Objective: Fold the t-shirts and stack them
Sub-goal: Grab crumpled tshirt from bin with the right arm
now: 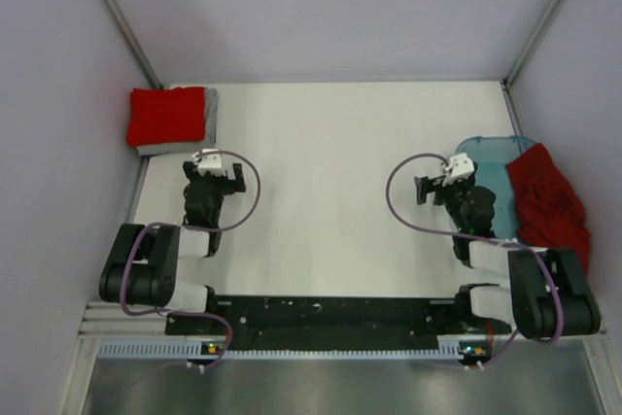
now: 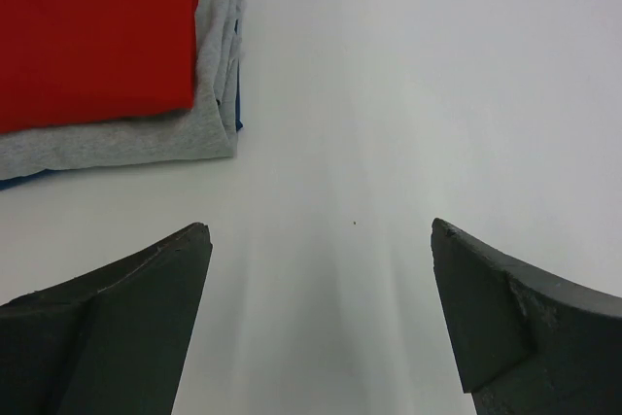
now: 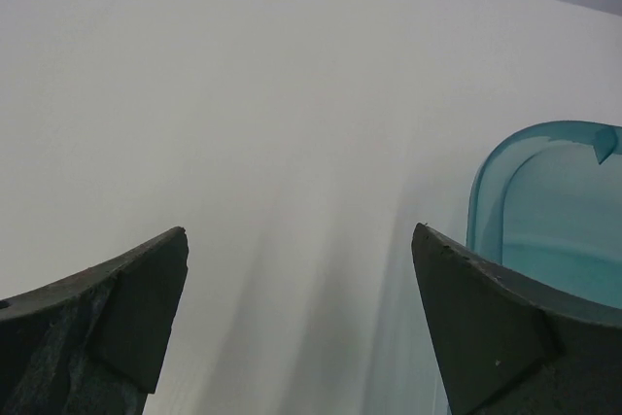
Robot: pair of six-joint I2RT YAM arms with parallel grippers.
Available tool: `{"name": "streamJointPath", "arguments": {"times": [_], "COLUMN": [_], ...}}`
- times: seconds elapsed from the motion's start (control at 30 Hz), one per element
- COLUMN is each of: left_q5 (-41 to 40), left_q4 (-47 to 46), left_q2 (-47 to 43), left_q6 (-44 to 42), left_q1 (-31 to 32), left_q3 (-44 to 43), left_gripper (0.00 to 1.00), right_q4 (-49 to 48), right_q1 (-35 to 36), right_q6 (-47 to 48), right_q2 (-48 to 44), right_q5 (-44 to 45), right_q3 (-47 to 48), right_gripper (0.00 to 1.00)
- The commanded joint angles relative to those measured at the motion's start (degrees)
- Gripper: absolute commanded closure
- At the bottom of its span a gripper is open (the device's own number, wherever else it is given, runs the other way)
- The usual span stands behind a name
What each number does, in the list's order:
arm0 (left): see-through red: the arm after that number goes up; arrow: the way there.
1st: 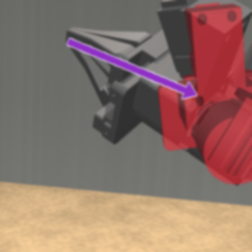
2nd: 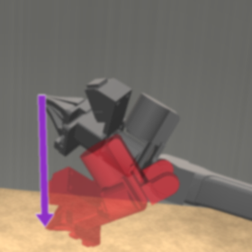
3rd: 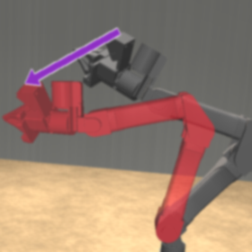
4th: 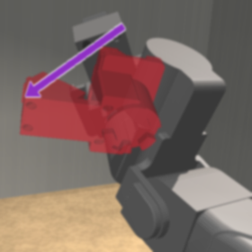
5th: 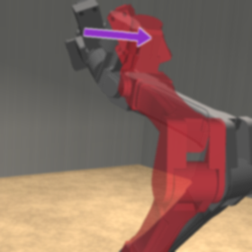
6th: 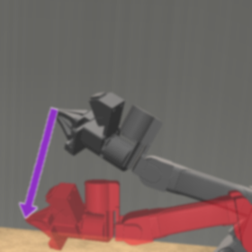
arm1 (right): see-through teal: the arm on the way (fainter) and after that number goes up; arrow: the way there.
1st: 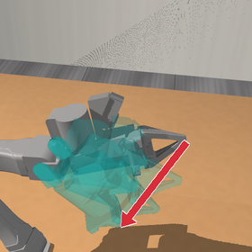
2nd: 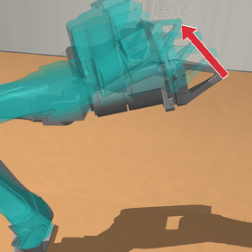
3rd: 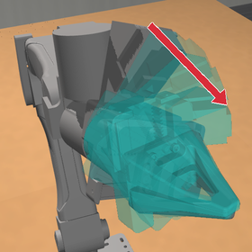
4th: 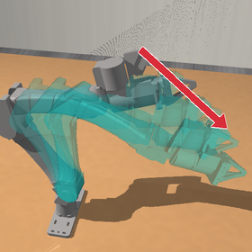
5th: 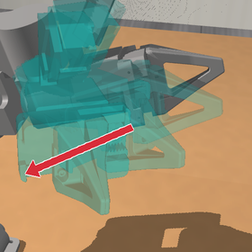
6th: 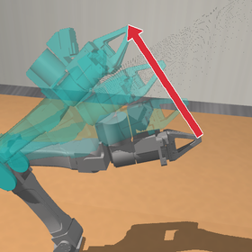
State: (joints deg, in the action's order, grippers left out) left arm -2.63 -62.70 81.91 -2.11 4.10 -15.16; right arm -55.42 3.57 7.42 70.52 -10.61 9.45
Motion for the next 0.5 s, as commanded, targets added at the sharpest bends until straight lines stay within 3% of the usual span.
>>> {"name": "streamJointPath", "arguments": {"times": [0.0,0.17,0.33,0.4,0.47], "left_q5": [0.08,0.17,0.17,1.05,2.19], "left_q4": [-1.64,-1.64,-1.9,4.64,22.35], "left_q2": [-0.26,-0.08,-0.35,-2.27,-5.25], "left_q6": [-0.53,-0.44,-0.53,-0.88,-1.4], "left_q1": [-0.06,-0.06,-0.06,-0.06,-0.06], "left_q3": [-0.14,-0.14,-0.13,-3.19,-11.68], "left_gripper": [0.01,0.01,0.01,0.01,0.01], "right_q4": [4.51,18.73,26.65,34.02,46.21], "right_q1": [-0.32,0.12,1.26,1.35,1.44], "right_q6": [-0.65,0.49,-4.6,-6.88,-9.78], "right_q2": [1.63,-4.5,-12.32,-15.14,-17.08], "right_q5": [0.06,-3.18,-11.1,-7.0,1.77], "right_q3": [5.21,11.71,20.06,24.98,30.6], "right_gripper": [0.04,0.07,0.07,0.07,0.05]}}
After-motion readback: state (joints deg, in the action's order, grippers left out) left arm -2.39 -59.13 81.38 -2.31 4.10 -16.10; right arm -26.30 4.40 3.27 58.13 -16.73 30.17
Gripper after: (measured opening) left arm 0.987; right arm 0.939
